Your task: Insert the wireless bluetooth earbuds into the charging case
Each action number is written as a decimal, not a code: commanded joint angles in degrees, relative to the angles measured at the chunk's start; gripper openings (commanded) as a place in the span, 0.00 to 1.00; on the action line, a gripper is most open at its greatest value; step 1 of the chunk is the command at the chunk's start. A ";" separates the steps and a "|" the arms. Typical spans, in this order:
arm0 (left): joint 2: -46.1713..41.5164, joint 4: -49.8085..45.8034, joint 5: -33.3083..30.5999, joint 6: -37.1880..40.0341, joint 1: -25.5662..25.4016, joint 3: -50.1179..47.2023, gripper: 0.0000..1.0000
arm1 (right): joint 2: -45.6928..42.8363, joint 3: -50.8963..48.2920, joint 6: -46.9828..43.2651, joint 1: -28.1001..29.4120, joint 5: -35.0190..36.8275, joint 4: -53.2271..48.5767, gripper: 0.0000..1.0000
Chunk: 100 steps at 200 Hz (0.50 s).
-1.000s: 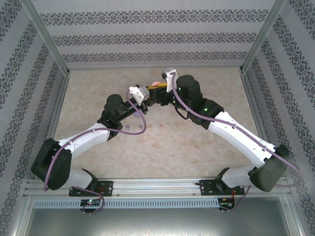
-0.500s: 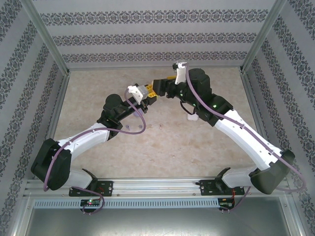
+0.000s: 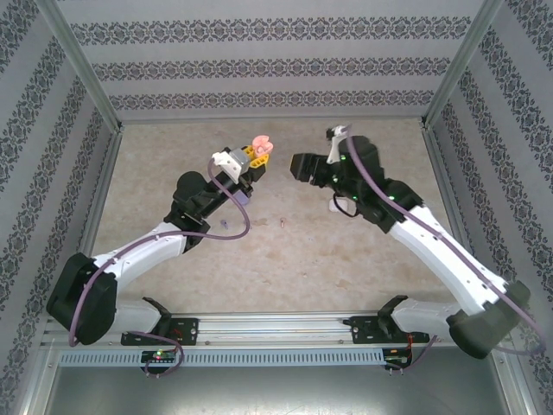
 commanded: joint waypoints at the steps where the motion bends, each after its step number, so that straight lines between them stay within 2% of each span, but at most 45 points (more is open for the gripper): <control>1: -3.27 3.96 -2.64 -1.12 1.15 -1.93 0.00 | 5.80 -4.12 3.15 -0.20 1.40 -5.29 0.71; 27: -5.80 3.09 -3.06 -1.21 1.76 -3.55 0.00 | 14.69 -4.05 5.20 0.64 1.64 -7.53 0.66; 64: -8.31 3.04 -3.99 -1.27 2.26 -5.36 0.00 | 27.76 3.46 10.20 3.54 6.31 -14.73 0.60; 100: -9.51 3.69 -4.59 -1.52 2.74 -6.46 0.00 | 35.99 9.26 13.84 5.01 7.54 -17.06 0.55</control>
